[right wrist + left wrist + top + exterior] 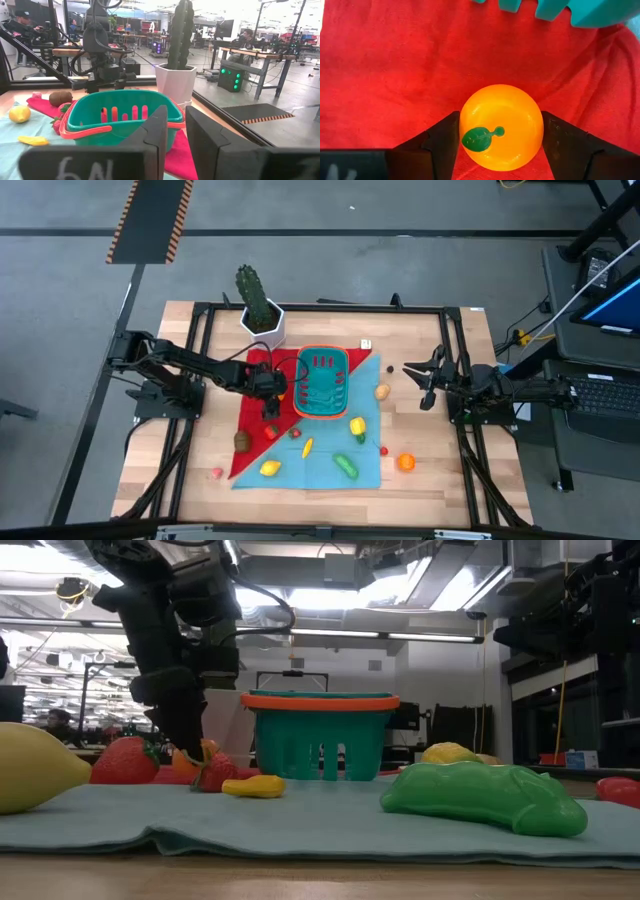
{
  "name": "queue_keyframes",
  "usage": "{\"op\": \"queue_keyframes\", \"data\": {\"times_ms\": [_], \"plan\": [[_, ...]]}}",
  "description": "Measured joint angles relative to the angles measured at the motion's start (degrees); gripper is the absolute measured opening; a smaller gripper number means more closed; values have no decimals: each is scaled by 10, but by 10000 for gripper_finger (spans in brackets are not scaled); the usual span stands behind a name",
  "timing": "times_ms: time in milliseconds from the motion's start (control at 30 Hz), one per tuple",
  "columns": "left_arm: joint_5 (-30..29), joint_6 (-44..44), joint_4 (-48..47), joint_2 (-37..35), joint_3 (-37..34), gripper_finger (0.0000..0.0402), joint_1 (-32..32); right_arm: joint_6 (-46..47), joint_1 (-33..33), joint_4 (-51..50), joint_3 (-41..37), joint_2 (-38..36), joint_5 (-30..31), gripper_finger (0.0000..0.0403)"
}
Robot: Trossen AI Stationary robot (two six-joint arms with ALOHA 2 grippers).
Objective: Pick and placing Produce into tupperware
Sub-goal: Put the orange into the basket
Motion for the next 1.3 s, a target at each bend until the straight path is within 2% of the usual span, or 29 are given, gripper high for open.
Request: {"op": "queue_keyframes", "data": {"times_ms": [500,1067,1300], "plan": [[8,-14,-32,-27,-3,234,0,0,0,0,0,0,0,73],[-9,-4,-36,-124,-4,234,0,0,0,0,0,0,0,73],[-23,33,-33,-195,-3,234,0,0,0,0,0,0,0,73]]}}
